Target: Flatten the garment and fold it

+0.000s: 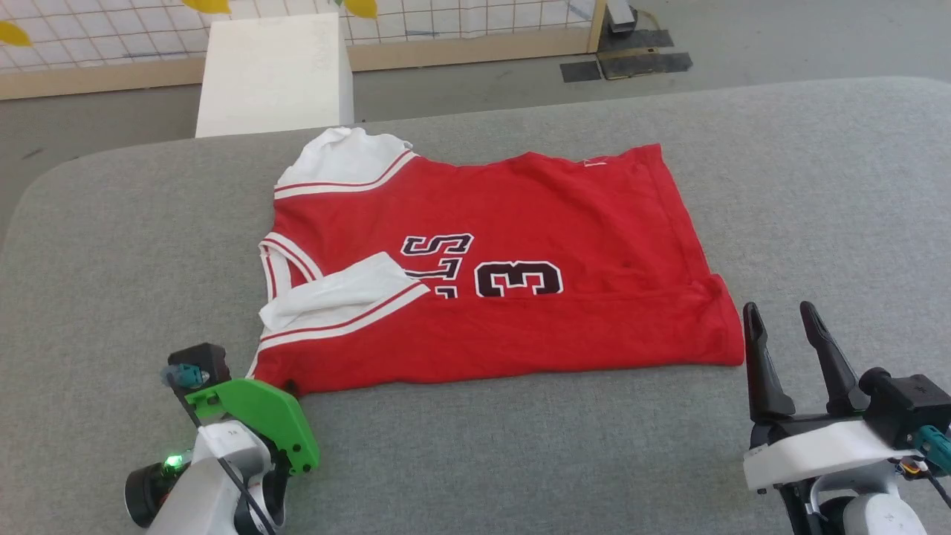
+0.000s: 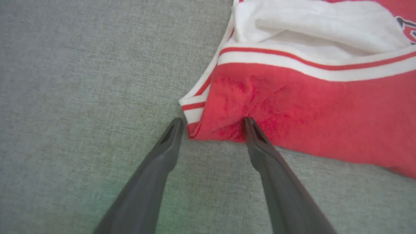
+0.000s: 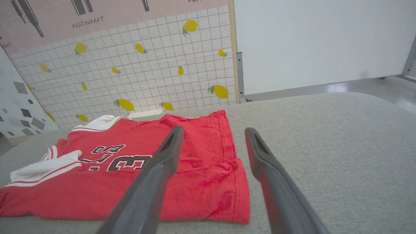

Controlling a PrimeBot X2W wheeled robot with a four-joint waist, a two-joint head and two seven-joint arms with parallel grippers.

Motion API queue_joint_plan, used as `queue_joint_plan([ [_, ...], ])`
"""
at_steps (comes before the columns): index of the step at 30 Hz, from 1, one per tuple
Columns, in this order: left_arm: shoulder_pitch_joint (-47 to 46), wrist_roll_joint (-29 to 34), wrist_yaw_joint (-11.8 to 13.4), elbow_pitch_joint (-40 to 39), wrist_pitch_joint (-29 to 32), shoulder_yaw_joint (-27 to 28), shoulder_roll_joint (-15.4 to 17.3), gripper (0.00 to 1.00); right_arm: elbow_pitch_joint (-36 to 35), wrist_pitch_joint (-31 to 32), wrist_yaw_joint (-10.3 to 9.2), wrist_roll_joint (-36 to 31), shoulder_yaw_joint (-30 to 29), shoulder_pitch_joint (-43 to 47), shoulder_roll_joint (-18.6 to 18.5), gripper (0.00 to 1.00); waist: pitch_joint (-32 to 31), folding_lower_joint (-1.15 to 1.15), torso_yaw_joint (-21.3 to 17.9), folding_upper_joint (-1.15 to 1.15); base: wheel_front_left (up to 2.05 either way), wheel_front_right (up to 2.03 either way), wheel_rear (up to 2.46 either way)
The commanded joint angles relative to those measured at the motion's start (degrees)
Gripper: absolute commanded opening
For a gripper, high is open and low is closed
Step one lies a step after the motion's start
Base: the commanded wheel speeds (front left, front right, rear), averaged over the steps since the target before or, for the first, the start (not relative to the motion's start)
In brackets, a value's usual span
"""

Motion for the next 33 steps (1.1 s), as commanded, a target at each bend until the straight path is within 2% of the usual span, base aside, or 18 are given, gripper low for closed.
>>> queue_joint_plan([
  [1,-0.39,-0.48,-0.06,0.68,0.4,0.03,0.01,0.62,0.11,-0.21,-0.08,0.25,0.12,0.61,0.15,1.0,0.15,0.0,-0.25,0.0,0.0,0.0,0.0],
  [2,-0.5,-0.69,-0.44,0.58,0.31,0.05,0.04,0.28,0.19,-0.14,-0.08,0.32,0.07,0.6,0.15,1.0,0.17,0.0,-0.28,0.0,0.0,0.0,0.0],
  [3,-0.55,-0.9,-0.94,0.56,0.48,-0.09,0.09,0.0,0.33,0.06,-0.08,0.35,-0.02,0.59,0.15,1.0,0.15,0.0,-0.27,0.0,0.0,0.0,0.0],
  [8,-0.73,-1.01,-2.2,0.08,-0.06,-0.66,0.32,0.0,2.23,1.35,-0.08,-0.58,-1.51,-0.83,0.16,1.0,0.22,0.0,0.39,0.0,0.0,0.0,0.0],
  [12,-0.71,-0.75,-2.66,-0.45,-0.88,-1.28,0.12,0.0,6.3,6.17,-0.08,-0.56,-3.56,-4.36,0.16,1.0,0.54,0.0,1.06,0.0,0.0,0.0,0.0],
  [16,-1.13,-0.32,-3.18,-0.77,-1.64,-2.0,0.03,0.0,13.34,17.41,-0.08,-0.51,-6.25,-9.7,0.16,1.0,1.02,0.0,1.9,0.0,0.0,0.0,0.0],
  [20,-1.83,0.08,-3.66,-0.98,-2.12,-2.78,-0.13,0.0,20.15,32.78,-0.08,-1.32,-8.03,-15.02,0.17,1.0,1.46,0.0,2.98,0.0,0.0,0.0,0.0],
  [24,-2.23,0.26,-4.19,-1.03,-2.61,-3.41,-0.31,0.0,22.34,46.0,-0.08,-4.69,-8.59,-17.3,0.17,1.0,1.72,0.0,3.83,0.0,0.0,0.0,0.0],
  [25,-2.26,0.25,-4.36,-0.96,-2.71,-3.53,-0.33,0.0,22.42,48.97,-0.08,-5.33,-8.78,-17.42,0.17,0.96,1.76,0.0,3.99,0.0,0.0,0.0,0.0],
  [26,-2.27,0.26,-4.54,-0.9,-2.85,-3.7,-0.36,0.0,22.15,52.29,-0.08,-5.96,-8.89,-17.5,0.17,0.47,1.8,0.0,4.14,0.0,0.0,0.0,0.0],
  [27,-2.28,0.31,-4.65,-0.88,-2.96,-3.83,-0.37,0.0,21.57,54.4,-0.08,-6.21,-8.75,-17.52,0.17,0.41,1.83,0.0,4.25,0.0,0.0,0.0,0.0],
  [28,-2.31,0.36,-4.79,-0.9,-3.19,-3.94,-0.36,0.0,20.39,56.08,-0.08,-6.55,-8.6,-17.52,0.17,0.25,1.89,0.0,4.34,0.0,0.0,0.0,0.0],
  [29,-2.37,0.49,-4.89,-0.95,-3.58,-4.01,-0.29,0.0,19.28,56.88,-0.08,-7.09,-8.61,-17.45,0.17,0.19,1.93,0.0,4.41,0.0,0.0,0.0,0.0],
  [30,-2.43,0.67,-4.97,-0.98,-4.17,-4.04,-0.2,0.0,17.73,57.13,-0.08,-7.65,-8.89,-17.35,0.17,0.0,1.93,0.0,4.49,0.0,0.0,0.0,0.0],
  [33,-2.57,1.39,-5.22,-1.08,-6.46,-4.07,0.11,0.0,14.2,55.61,-0.08,-8.34,-9.56,-16.69,0.17,0.0,1.5,0.0,4.65,0.0,0.0,0.0,0.0],
])
